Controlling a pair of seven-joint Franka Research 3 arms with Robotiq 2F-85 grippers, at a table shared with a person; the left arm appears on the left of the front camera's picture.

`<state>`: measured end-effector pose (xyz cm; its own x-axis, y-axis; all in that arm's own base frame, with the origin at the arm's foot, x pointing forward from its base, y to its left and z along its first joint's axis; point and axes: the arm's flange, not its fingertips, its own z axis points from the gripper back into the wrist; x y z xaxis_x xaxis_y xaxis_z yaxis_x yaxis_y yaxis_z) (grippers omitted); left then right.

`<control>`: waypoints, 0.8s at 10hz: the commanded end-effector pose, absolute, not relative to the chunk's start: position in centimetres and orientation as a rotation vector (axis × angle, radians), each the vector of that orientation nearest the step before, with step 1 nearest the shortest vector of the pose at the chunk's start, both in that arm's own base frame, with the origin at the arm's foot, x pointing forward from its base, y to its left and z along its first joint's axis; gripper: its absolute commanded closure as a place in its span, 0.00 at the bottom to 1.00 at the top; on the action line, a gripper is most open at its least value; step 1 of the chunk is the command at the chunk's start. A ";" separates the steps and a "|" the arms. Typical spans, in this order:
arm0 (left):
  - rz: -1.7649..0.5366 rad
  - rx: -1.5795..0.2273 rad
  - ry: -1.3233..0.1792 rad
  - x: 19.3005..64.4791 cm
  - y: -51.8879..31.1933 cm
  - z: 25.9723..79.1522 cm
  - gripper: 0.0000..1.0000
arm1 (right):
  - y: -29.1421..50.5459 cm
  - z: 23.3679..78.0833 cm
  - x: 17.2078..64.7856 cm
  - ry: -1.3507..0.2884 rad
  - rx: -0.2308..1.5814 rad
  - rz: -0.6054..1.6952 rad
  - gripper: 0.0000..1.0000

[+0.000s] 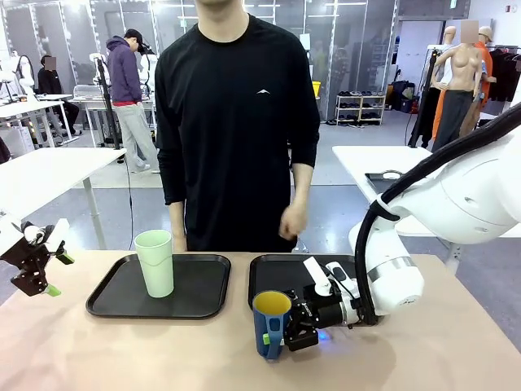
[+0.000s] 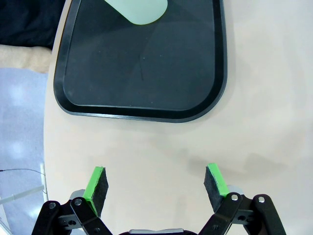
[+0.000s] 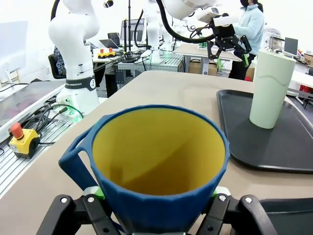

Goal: Sort and store the cups by type.
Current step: Pick up the Handle plastic cup and place it into the empty Flat Tray.

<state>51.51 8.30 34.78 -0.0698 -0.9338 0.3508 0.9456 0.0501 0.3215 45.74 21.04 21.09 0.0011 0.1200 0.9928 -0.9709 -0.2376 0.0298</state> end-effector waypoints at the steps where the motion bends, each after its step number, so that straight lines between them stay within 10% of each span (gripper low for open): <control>1: -1.550 -0.023 -0.578 51.4 8.4 34.8 0.00 | 21.1 23.9 44.3 -0.992 1.246 1.400 0.77; 8: -1.550 -0.023 -0.578 51.4 8.4 34.8 0.00 | 19.6 27.8 43.0 -1.012 1.177 1.444 0.77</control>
<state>51.52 8.31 34.78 -0.0697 -0.9339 0.3508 0.9455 0.0502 0.3216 42.78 19.52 28.08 -0.0500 0.1773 0.9829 -0.9861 -0.1647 -0.0204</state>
